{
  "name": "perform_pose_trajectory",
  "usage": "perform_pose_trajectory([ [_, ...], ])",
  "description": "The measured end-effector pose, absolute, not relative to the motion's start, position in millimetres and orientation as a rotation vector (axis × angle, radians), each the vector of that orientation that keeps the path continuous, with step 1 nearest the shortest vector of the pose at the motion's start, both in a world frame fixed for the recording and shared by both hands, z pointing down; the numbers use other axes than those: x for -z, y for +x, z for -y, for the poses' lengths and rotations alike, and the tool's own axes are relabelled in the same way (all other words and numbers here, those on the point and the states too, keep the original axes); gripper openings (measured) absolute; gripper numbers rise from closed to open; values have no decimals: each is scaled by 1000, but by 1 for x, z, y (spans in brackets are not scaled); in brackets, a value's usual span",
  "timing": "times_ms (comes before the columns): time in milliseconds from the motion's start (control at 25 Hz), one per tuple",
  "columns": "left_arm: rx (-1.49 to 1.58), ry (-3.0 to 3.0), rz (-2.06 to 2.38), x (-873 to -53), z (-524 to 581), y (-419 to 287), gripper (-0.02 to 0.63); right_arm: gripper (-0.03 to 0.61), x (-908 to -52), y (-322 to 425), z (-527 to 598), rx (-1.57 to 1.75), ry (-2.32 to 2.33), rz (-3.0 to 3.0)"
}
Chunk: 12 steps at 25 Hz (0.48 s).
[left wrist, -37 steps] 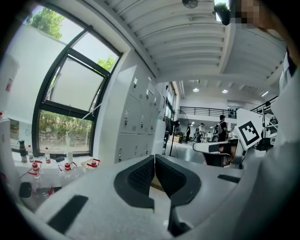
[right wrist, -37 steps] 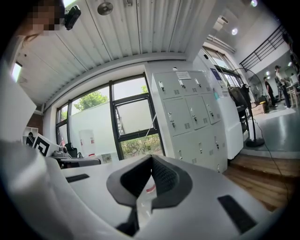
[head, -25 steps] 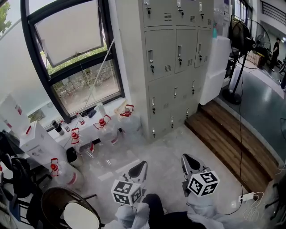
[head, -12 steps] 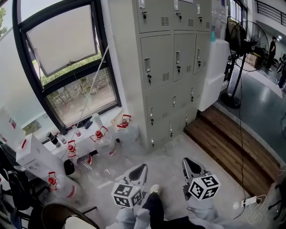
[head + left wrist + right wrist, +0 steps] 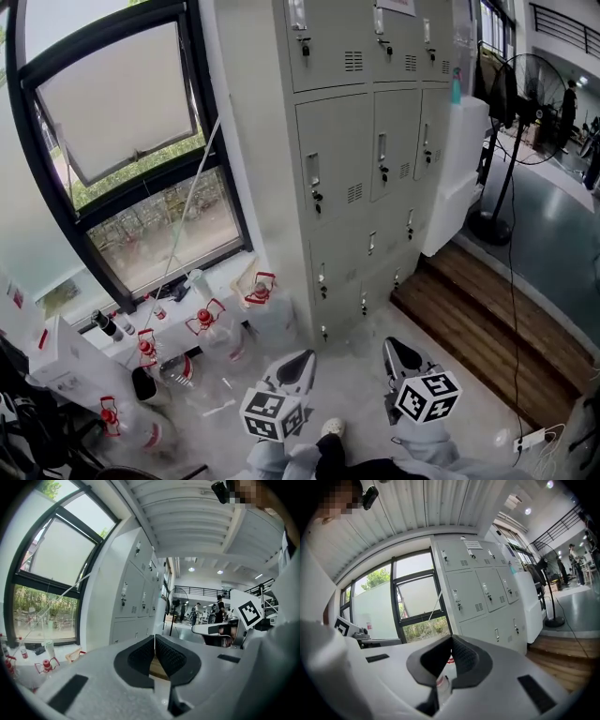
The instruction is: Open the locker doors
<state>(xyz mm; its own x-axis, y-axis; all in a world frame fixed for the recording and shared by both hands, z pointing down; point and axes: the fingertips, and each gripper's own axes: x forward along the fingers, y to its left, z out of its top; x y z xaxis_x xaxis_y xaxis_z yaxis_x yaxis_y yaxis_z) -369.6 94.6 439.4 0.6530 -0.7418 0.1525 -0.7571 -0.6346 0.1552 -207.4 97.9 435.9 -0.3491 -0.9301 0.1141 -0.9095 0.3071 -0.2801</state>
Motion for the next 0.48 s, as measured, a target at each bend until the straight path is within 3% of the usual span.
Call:
perform_pose_trajectory([
  [480, -83, 2715, 1208, -422, 37, -377, 12, 0, -413, -224, 31, 375, -1721, -2477],
])
